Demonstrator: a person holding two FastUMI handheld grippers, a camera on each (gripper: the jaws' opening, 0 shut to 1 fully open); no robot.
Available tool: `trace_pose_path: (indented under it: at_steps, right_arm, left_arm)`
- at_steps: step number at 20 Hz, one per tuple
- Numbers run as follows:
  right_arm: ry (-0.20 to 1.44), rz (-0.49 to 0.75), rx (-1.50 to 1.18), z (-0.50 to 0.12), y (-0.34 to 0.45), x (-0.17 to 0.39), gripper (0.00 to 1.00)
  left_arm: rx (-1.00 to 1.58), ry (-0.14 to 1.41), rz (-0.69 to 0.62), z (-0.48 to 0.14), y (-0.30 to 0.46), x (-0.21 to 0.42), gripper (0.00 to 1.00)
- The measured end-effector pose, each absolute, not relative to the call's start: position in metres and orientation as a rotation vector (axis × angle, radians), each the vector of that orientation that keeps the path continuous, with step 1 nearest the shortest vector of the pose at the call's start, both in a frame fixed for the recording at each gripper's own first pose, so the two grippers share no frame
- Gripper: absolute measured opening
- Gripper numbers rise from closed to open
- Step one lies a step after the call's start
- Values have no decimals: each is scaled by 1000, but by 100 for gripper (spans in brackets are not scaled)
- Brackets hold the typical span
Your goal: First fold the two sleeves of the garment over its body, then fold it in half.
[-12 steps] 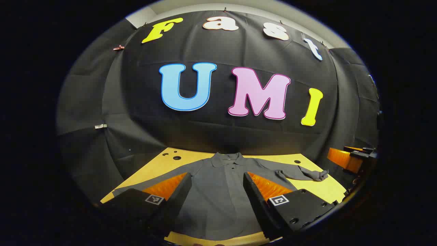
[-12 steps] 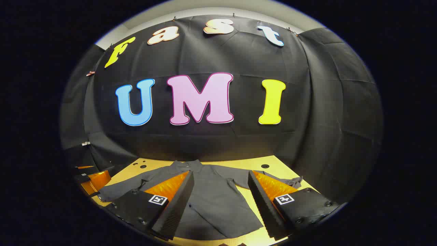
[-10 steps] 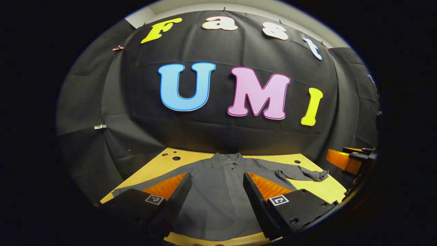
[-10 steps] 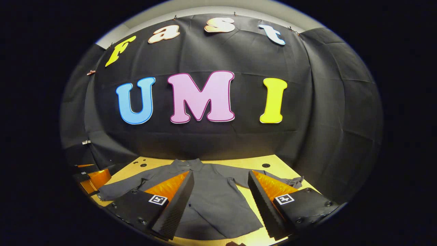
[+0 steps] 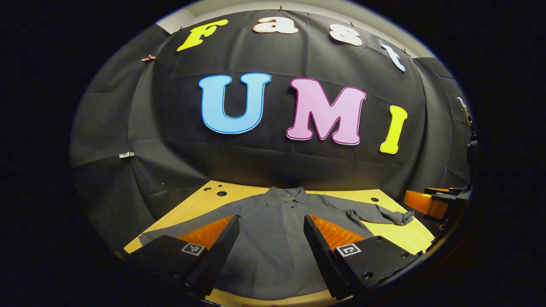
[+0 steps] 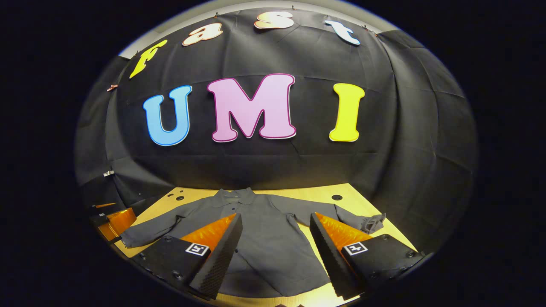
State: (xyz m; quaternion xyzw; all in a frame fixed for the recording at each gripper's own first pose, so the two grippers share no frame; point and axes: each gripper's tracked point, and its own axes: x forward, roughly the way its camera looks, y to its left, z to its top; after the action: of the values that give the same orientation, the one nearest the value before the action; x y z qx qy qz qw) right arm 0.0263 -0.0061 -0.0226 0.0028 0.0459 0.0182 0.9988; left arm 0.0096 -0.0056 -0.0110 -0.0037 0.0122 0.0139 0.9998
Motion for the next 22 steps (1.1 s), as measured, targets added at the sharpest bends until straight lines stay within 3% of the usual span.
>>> trace_pose_path:
  at_steps: [15, 22]
  right_arm:
    - [182, 11, -3, -56, -55, 73, 98]
    - [304, -165, 71, -104, -141, 111, 98]
  left_arm:
    - [-8, 51, 126, -24, -4, 33, 96]
    - [-35, 124, 179, -43, -1, 35, 96]
